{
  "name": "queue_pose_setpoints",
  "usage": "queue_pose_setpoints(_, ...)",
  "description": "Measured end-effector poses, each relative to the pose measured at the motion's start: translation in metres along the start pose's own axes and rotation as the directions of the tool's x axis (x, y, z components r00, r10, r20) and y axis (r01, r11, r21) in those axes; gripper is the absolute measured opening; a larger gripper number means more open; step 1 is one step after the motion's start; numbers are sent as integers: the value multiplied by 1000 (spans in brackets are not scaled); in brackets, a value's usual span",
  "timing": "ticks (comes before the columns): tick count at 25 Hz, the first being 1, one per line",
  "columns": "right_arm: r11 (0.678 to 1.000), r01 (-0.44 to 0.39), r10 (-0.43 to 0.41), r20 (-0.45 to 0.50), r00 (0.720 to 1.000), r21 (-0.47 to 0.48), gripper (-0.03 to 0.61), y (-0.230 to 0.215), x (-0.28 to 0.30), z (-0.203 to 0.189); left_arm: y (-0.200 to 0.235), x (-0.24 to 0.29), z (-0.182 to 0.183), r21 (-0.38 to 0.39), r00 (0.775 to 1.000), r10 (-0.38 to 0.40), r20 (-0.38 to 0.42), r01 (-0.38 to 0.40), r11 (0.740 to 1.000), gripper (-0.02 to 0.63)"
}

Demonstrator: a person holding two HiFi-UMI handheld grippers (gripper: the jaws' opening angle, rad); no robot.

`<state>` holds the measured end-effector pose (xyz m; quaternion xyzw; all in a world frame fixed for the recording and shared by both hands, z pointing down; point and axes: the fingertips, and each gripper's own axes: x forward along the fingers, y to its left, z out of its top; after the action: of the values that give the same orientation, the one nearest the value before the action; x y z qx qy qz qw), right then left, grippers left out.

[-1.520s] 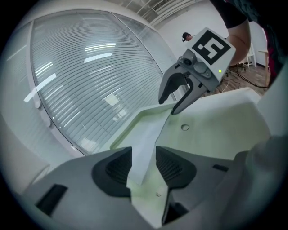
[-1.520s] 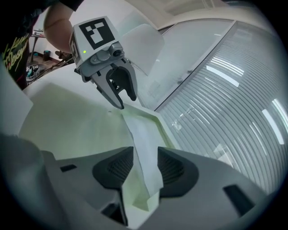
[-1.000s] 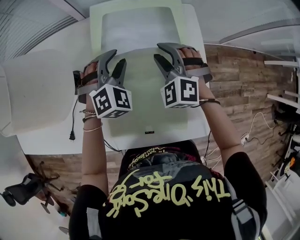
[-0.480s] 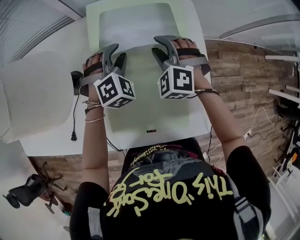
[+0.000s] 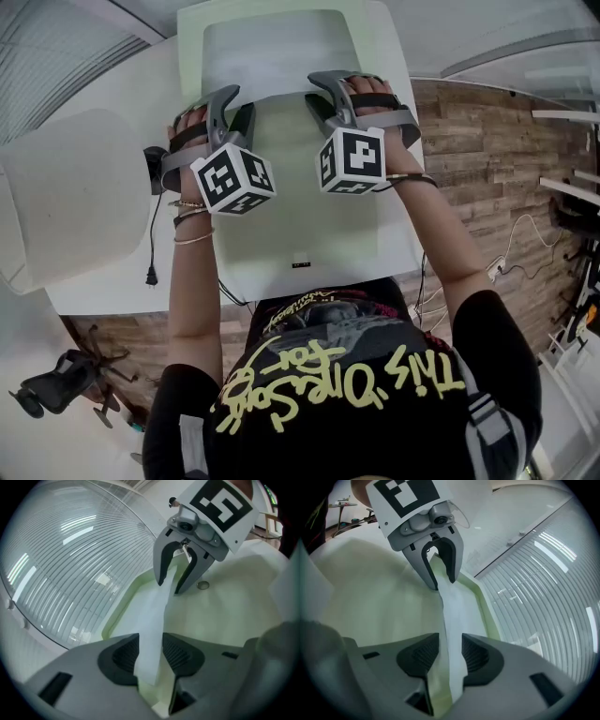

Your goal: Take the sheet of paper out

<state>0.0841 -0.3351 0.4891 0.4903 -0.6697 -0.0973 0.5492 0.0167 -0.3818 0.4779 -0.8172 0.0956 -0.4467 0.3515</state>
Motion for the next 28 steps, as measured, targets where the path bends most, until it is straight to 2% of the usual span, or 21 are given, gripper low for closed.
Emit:
queue_pose_setpoints(2, 1000, 16, -16, 9, 1000, 10, 145, -3, -1, 1, 2, 0, 1, -2, 1000, 6, 2, -6, 1000, 156)
queue_pose_setpoints(7, 998, 60, -60, 19, 998, 10, 43, -13, -4, 2, 6, -1, 6, -12, 1000, 20, 22, -19, 1000, 124)
queue_pose_setpoints(17, 997, 78, -78, 28, 997, -7, 12, -15, -6, 4, 7, -2, 11, -7, 998, 29, 49, -29, 1000, 16)
queue_pose_setpoints(28, 997, 82, -82, 30, 996, 7, 11, -8, -15, 8, 4, -12, 14, -22, 997, 33, 75, -31, 999, 9)
